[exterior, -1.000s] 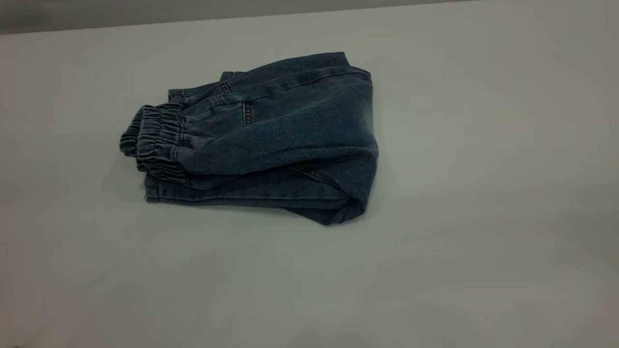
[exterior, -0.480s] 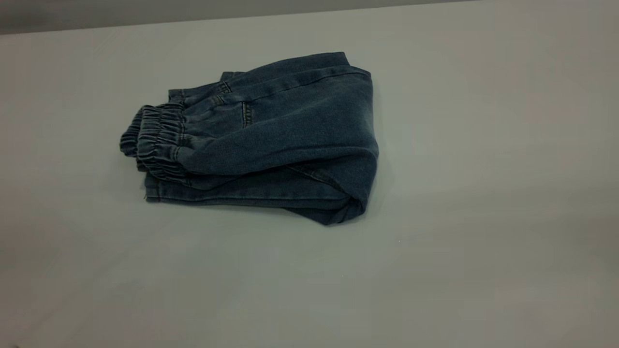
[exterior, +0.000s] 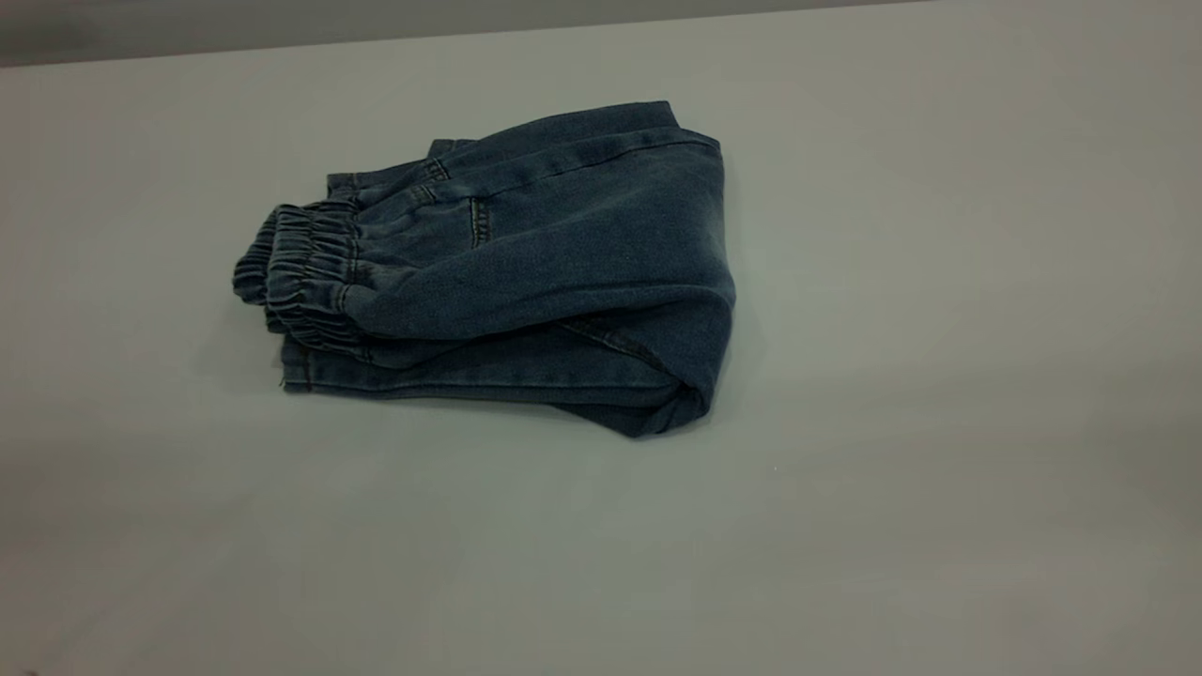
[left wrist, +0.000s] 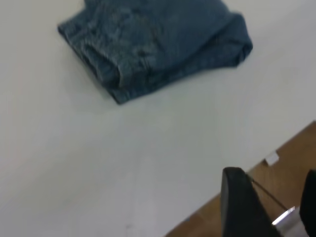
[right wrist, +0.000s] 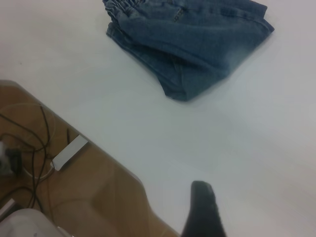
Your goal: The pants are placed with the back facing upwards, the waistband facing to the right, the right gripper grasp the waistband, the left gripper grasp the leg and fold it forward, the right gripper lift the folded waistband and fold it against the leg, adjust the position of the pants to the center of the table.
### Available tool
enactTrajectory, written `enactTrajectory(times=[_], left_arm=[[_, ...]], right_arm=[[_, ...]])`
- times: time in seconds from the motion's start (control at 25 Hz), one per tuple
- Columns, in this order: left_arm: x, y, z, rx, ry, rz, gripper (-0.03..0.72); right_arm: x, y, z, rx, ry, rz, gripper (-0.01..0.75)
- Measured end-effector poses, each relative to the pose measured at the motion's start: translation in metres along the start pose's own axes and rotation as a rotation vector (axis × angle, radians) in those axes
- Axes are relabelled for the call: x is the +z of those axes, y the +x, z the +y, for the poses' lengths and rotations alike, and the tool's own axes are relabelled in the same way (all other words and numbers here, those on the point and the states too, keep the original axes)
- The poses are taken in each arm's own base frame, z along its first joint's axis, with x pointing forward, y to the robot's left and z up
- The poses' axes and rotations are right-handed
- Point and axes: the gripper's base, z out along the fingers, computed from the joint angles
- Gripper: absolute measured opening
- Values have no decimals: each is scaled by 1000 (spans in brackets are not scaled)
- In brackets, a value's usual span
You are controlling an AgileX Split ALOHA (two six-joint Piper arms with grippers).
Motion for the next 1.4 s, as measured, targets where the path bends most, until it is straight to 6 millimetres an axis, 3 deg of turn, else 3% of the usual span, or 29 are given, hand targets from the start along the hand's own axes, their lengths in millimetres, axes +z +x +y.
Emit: enactTrajectory(times=[0.4, 1.0, 1.4], left_arm=[[9, 4, 0, -2, 1, 2, 300], [9, 4, 0, -3, 1, 2, 300], [9, 4, 2, -61, -64, 2, 300]], right_arm=[[0, 0, -1, 32, 44, -4, 446], [-16, 10, -1, 318, 483, -153, 446], [-20, 13, 2, 321, 502, -193, 446]])
